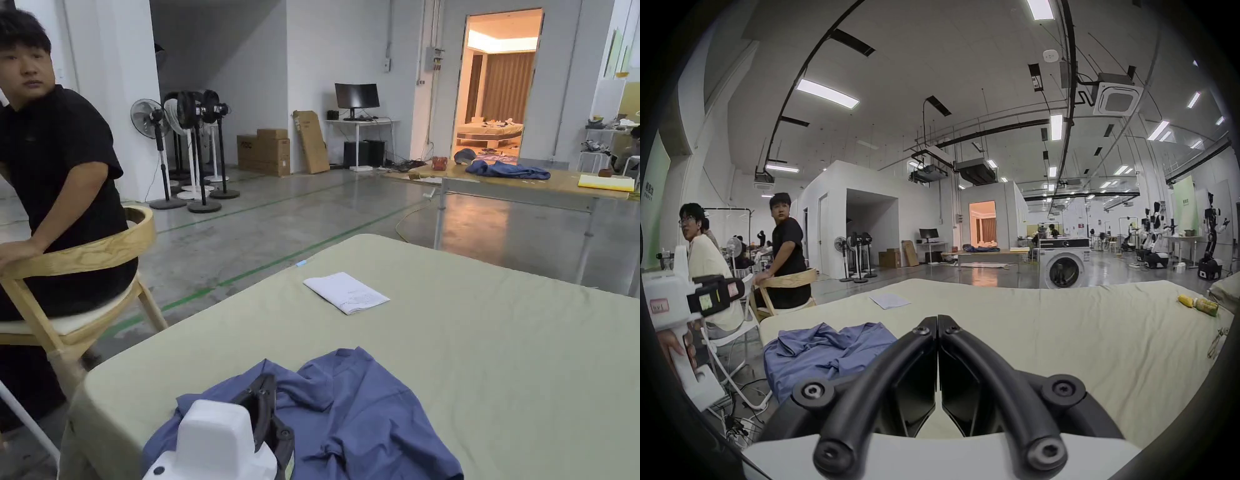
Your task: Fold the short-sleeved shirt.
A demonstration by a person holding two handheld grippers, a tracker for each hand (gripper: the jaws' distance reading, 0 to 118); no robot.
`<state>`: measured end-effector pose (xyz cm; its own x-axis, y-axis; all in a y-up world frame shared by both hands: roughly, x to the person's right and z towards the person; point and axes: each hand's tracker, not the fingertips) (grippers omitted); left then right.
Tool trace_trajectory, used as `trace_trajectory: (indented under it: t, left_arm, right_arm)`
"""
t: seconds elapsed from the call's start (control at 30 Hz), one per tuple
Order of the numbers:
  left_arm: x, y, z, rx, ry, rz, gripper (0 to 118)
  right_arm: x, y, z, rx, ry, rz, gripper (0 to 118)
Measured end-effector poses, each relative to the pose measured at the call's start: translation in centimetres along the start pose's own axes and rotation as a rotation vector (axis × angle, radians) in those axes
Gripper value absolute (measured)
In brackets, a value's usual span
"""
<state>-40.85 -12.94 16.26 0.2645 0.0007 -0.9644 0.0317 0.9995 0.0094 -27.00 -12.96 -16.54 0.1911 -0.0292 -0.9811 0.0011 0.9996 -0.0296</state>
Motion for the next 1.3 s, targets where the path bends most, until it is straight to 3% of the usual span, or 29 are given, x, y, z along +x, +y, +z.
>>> trace_trajectory:
  t: [0.13, 0.23, 0.27, 0.3, 0.33, 0.37, 0.57, 0.63, 0.97, 1.0, 1.03, 1.07, 1.1, 1.17, 1.3]
  left_arm:
    - [0.3, 1.2, -7.2, -0.136, -0.055, -0.076, 0]
    - [-0.6, -1.2, -15.7, -0.393, -0.178, -0.085, 3]
    - [-0.8, -2.6, -18.6, -0.522, -0.235, -0.079, 13]
    - [-0.9, -4.0, -20.8, -0.621, -0.24, -0.041, 37]
    - [-1.2, -5.6, -23.0, -0.725, -0.262, 0.005, 79]
    - [-1.3, -7.3, -25.0, -0.814, -0.28, 0.041, 95]
    - [2.6, -14.9, -31.3, -0.951, -0.16, -0.128, 97]
    - [3.6, -16.7, -32.6, -0.976, -0.153, -0.105, 108]
    - [2.5, -15.8, -30.7, -0.896, -0.179, -0.059, 108]
    - [2.5, -15.4, -30.4, -0.894, -0.18, -0.057, 102]
    - [2.3, -15.0, -29.7, -0.869, -0.188, -0.044, 78]
    - [1.4, -15.1, -29.9, -0.86, -0.17, -0.071, 78]
    - [1.3, -14.5, -29.4, -0.816, -0.168, -0.094, 70]
    - [0.9, -13.5, -28.9, -0.818, -0.179, -0.098, 0]
    - [-0.5, -9.2, -27.1, -0.692, -0.193, -0.079, 0]
  right_arm:
    - [2.3, -0.2, 0.6, -0.038, -0.061, 0.007, 0]
    - [4.0, -0.7, 0.9, -0.074, -0.123, 0.012, 0]
    - [4.6, -0.9, 0.9, -0.09, -0.137, 0.011, 0]
    - [5.1, -1.1, 1.0, -0.105, -0.148, 0.009, 0]
    - [5.6, -1.3, 1.0, -0.121, -0.16, 0.006, 0]
    - [6.2, -1.8, 1.0, -0.136, -0.17, 0.003, 0]
    - [8.1, -3.3, 0.6, -0.235, -0.231, 0.005, 0]
    - [8.4, -3.9, 0.3, -0.262, -0.235, -0.004, 0]
    - [7.6, -5.5, -0.9, -0.305, -0.191, -0.059, 0]
    - [7.4, -5.4, -0.9, -0.308, -0.178, -0.055, 0]
    - [6.9, -5.1, -0.8, -0.309, -0.166, -0.047, 0]
    - [6.8, -5.0, -0.8, -0.311, -0.152, -0.037, 0]
    - [6.8, -4.8, -0.6, -0.309, -0.141, -0.028, 0]
    - [6.4, -4.1, -0.2, -0.296, -0.131, -0.016, 0]
    - [6.7, -3.2, 0.8, -0.266, -0.127, -0.009, 0]
